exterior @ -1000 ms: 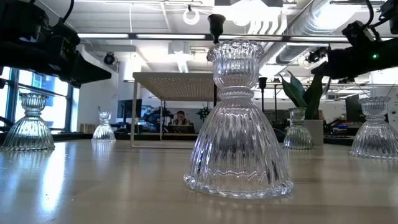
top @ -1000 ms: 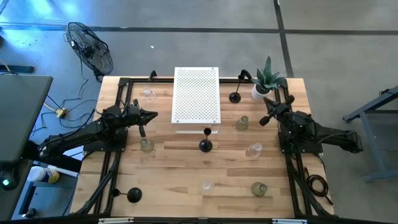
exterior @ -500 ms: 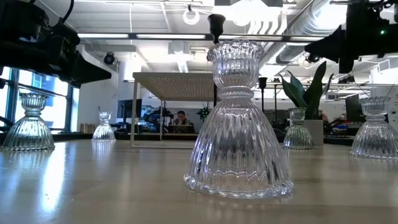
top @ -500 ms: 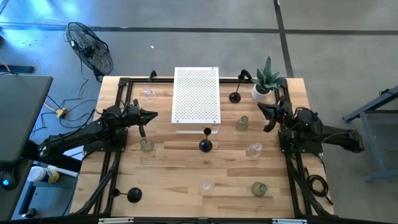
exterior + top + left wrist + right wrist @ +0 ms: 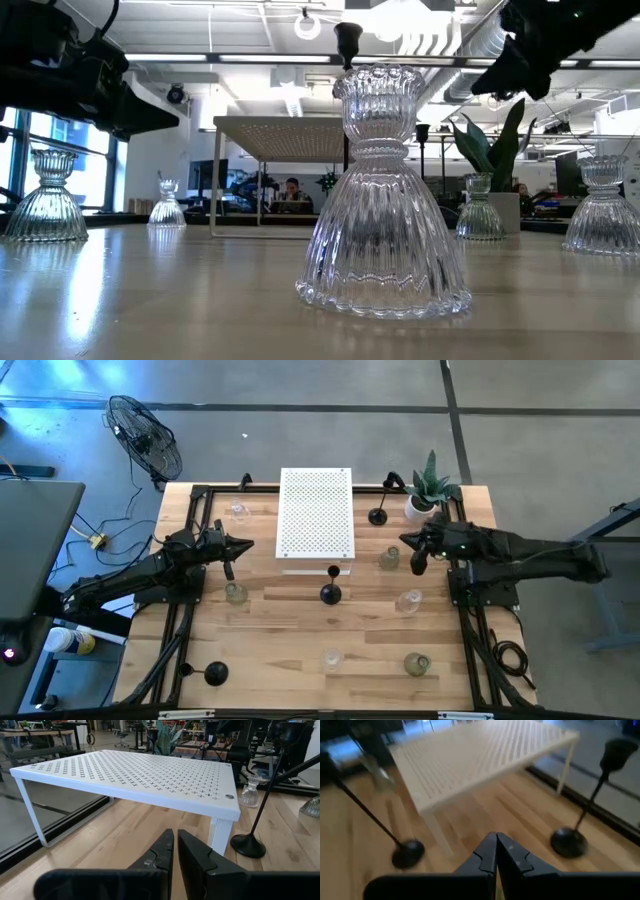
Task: Pick & Place candle stick holders
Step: Put the top right green glass candle holder on the shelf
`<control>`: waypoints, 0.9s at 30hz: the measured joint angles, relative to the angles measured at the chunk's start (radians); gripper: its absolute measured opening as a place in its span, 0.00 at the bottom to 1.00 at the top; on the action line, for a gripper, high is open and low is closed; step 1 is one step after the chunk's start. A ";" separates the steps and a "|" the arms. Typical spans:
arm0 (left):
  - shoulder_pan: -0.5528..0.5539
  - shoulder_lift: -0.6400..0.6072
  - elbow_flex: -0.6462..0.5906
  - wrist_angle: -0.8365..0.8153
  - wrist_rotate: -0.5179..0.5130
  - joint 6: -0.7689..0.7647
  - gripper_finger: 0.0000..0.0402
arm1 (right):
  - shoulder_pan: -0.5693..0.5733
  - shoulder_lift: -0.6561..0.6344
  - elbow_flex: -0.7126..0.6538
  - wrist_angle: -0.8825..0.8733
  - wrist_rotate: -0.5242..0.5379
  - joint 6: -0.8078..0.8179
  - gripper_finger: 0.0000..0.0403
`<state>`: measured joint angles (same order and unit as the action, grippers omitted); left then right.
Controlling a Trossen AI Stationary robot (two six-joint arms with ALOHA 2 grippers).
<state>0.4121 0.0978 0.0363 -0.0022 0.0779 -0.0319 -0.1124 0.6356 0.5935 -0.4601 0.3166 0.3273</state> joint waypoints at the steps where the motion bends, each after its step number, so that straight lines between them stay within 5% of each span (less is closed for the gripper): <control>1: 0.000 0.000 0.000 0.000 0.000 0.000 0.05 | 0.000 0.031 0.034 -0.053 0.000 0.010 0.00; 7: 0.000 0.000 0.000 0.000 0.000 0.000 0.05 | -0.001 0.164 0.185 -0.265 0.069 0.172 0.03; 14: 0.000 0.000 0.000 0.000 0.000 0.000 0.05 | -0.001 0.248 0.272 -0.447 0.039 0.325 0.23; 27: 0.000 0.000 0.000 0.000 0.000 0.000 0.05 | -0.001 0.400 0.137 -0.303 -0.031 0.369 0.64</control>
<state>0.4121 0.0978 0.0362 -0.0022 0.0778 -0.0316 -0.1135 1.0358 0.7303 -0.7630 0.2857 0.6960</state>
